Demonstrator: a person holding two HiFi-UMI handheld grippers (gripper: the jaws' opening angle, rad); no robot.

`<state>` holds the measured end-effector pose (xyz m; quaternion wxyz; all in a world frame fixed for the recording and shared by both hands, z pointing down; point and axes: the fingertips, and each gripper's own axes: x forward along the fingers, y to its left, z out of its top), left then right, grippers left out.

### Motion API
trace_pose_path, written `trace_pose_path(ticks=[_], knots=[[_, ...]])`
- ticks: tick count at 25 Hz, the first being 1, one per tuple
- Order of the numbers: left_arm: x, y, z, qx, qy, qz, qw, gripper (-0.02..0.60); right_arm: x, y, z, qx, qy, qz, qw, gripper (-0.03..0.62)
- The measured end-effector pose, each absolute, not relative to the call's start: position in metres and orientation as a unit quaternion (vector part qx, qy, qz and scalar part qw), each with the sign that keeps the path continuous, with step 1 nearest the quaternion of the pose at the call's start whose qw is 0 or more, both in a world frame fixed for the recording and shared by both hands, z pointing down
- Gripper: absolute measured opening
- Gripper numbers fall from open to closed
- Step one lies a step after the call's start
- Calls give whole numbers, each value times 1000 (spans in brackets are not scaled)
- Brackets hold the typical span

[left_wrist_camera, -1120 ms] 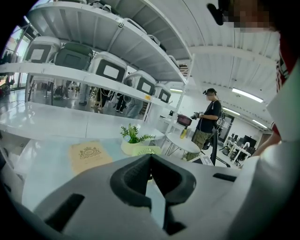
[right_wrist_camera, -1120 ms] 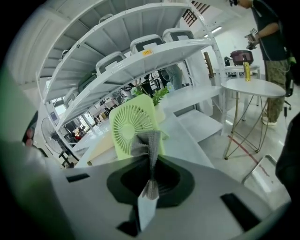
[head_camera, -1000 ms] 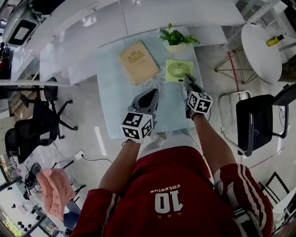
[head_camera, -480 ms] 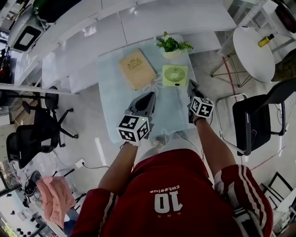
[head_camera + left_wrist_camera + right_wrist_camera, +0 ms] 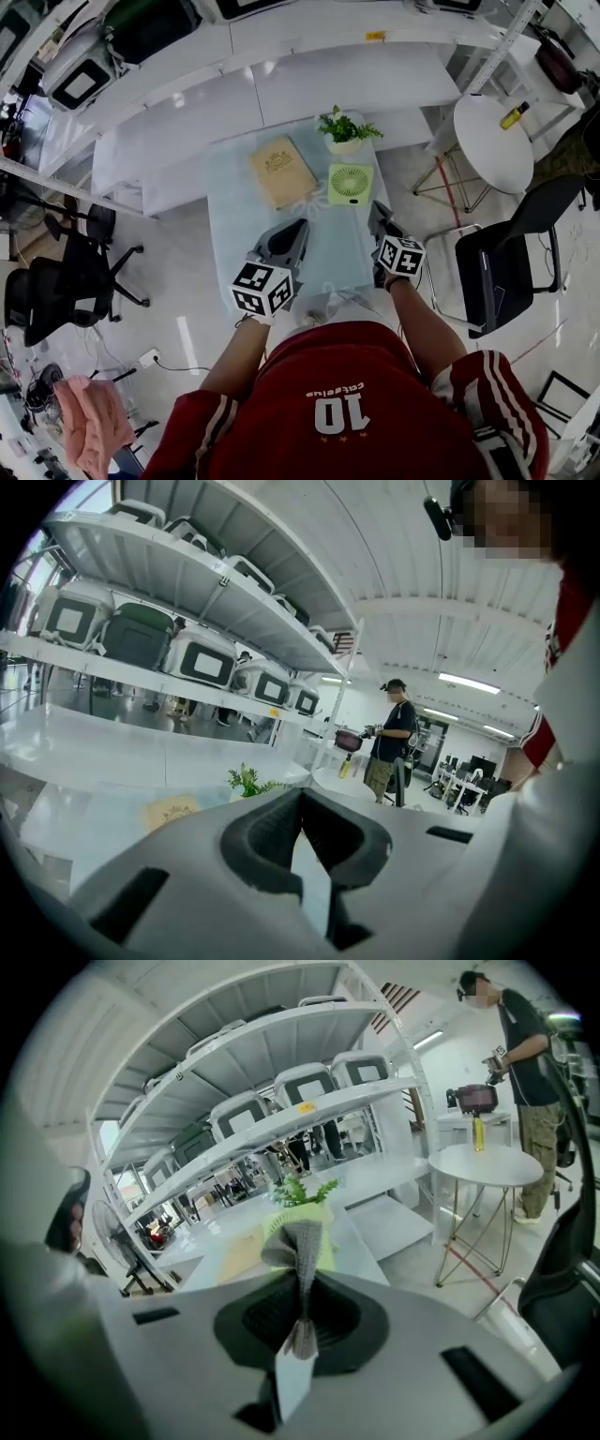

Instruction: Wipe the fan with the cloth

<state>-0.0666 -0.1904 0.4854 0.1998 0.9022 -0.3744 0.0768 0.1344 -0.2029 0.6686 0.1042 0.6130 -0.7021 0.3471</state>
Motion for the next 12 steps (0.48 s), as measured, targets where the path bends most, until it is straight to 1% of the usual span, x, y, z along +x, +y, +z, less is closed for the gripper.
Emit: trace_pose_path(ticks=[4, 7, 12], knots=[[-91, -170, 465, 902, -383, 74, 185, 3, 111, -183, 634, 588, -725, 345, 101, 18], [-115, -154, 458, 895, -397, 74, 190, 3, 88, -164, 605, 567, -743, 342, 102, 18], [-147, -129, 436, 893, -409, 56, 180, 3, 50, -141, 541, 545, -776, 301, 95, 18]])
